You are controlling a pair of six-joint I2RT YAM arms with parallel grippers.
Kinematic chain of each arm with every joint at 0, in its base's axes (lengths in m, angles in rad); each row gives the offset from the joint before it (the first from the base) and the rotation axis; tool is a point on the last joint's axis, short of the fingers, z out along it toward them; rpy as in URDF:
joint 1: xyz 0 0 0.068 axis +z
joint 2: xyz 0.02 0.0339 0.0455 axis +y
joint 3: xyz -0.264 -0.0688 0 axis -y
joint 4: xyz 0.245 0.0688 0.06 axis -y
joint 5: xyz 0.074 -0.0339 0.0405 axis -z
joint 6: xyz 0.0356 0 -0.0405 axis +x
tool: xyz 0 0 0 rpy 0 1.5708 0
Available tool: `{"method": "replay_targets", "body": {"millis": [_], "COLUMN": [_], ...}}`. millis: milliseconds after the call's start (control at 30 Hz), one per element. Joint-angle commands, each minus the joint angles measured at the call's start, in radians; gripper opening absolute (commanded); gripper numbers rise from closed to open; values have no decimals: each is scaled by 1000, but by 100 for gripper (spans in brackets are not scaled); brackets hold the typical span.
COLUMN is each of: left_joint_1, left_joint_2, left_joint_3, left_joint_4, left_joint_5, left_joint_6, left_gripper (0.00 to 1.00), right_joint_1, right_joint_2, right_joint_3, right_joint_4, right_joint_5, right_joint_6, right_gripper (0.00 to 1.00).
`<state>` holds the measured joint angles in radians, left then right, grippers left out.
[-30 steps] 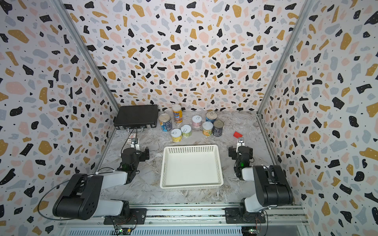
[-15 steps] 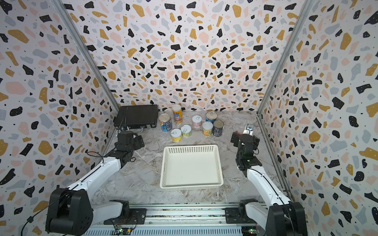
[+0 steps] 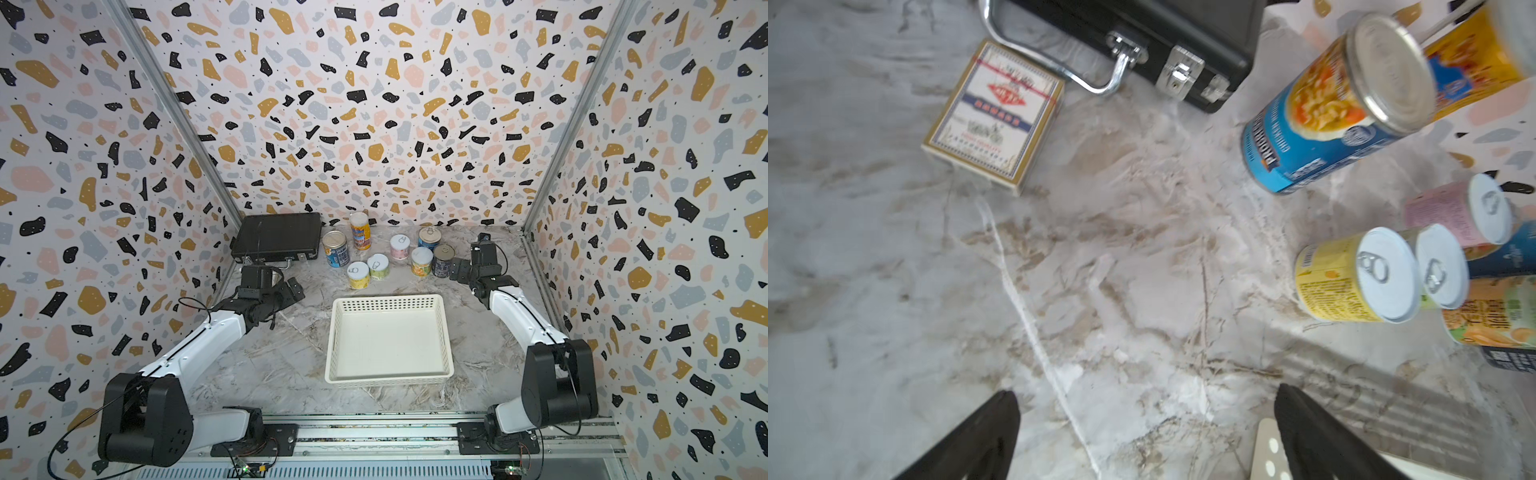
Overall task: Put the canned food in the basket
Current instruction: Pick up the canned food from the center of the board.
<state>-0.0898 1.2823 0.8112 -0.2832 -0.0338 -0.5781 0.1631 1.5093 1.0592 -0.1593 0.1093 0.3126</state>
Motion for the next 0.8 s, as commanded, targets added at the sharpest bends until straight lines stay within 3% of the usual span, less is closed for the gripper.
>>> {"method": "replay_targets", "body": {"millis": [0, 133, 267, 533, 667, 767], "left_joint_1": [5, -34, -137, -139, -139, -139], "left_joint_2": [-66, -75, -53, -49, -54, -33], "left_joint_3": [-37, -69, 51, 43, 1, 55], "left_joint_4": [36, 197, 45, 31, 127, 21], "left_joint_5": [-15, 143, 9, -97, -56, -45], "left_joint_6": [-8, -7, 62, 51, 45, 3], "left_gripper": [100, 100, 100, 100, 100, 100], "right_joint_1": [-1, -2, -2, -5, -5, -5], "right_joint_2": [88, 234, 312, 436, 463, 490], "right_joint_3": [90, 200, 260, 394, 431, 458], "right_joint_4": [-6, -28, -19, -39, -53, -50], "right_joint_5": [-147, -274, -276, -263, -230, -241], "right_joint_6": [-42, -102, -133, -128, -136, -139], "right_gripper": [100, 100, 100, 100, 100, 100]}}
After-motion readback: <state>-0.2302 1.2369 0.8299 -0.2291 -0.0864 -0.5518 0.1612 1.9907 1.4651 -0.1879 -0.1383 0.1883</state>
